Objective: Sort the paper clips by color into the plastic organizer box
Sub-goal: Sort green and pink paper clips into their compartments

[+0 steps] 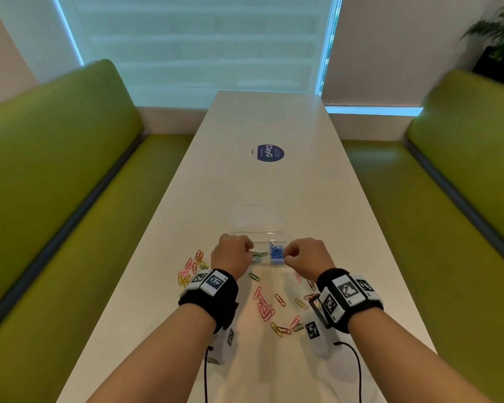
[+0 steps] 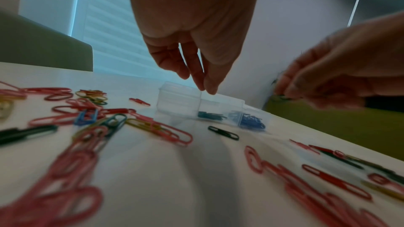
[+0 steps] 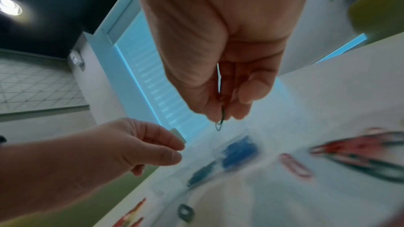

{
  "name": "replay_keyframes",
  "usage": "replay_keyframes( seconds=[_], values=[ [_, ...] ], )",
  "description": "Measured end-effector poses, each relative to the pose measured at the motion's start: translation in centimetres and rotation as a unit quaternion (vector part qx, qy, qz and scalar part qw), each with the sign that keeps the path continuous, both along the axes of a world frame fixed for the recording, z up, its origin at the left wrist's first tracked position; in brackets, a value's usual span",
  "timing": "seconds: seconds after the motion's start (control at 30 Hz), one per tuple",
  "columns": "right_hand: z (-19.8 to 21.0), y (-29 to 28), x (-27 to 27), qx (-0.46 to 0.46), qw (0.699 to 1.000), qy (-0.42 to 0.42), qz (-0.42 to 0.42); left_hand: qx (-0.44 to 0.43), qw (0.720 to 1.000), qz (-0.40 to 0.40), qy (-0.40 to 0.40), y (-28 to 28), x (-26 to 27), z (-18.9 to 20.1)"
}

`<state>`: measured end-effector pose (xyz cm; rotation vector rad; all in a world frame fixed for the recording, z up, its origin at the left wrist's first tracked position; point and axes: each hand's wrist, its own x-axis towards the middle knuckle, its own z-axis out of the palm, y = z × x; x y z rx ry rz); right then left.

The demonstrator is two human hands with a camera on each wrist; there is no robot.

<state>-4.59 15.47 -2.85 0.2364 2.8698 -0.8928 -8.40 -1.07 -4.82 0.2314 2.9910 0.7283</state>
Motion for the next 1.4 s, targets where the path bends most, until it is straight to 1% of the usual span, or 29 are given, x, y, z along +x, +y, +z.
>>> replay_keyframes(
  seconds=[0.2,0.4,0.57,0.77,0.87,0.97,1.1,1.2,1.4],
  values=[
    [-0.1,-2.8,-2.4,0.000,0.999,0.023,0.040,0.008,1.000,0.004,0.013,-0.9,0.5,0.1],
    [-0.7,-3.2,-2.5,-0.003,0.999,0.024,0.033,0.013,1.000,-0.004,0.016,-1.5,1.2,0.2],
    [-0.8,-2.1,-0.9,-0.011,0.999,0.031,0.015,0.007,0.999,-0.033,0.001,-1.2,2.2,0.3],
    [-1.4,-0.4,1.8,0.018,1.000,0.014,0.008,-0.023,0.994,-0.059,-0.091,-0.4,4.1,-0.5],
    [-1.8,0.2,3.0,0.018,1.000,0.005,-0.004,-0.035,0.994,-0.038,-0.092,-0.3,5.1,-1.2],
    [-2.1,0.5,3.9,0.022,1.000,-0.008,0.000,-0.050,0.995,-0.026,-0.076,-0.2,5.6,-1.7],
    [-2.5,0.6,4.8,0.024,1.000,-0.018,-0.002,-0.061,0.994,-0.014,-0.091,-0.1,6.0,-1.9],
    [-2.6,0.7,5.2,0.021,1.000,-0.022,-0.006,-0.056,0.994,-0.007,-0.097,-0.1,6.0,-2.1],
    [-2.3,0.5,5.8,0.025,0.999,-0.028,-0.004,-0.038,0.991,-0.021,-0.130,-0.3,6.0,-1.9]
  ],
)
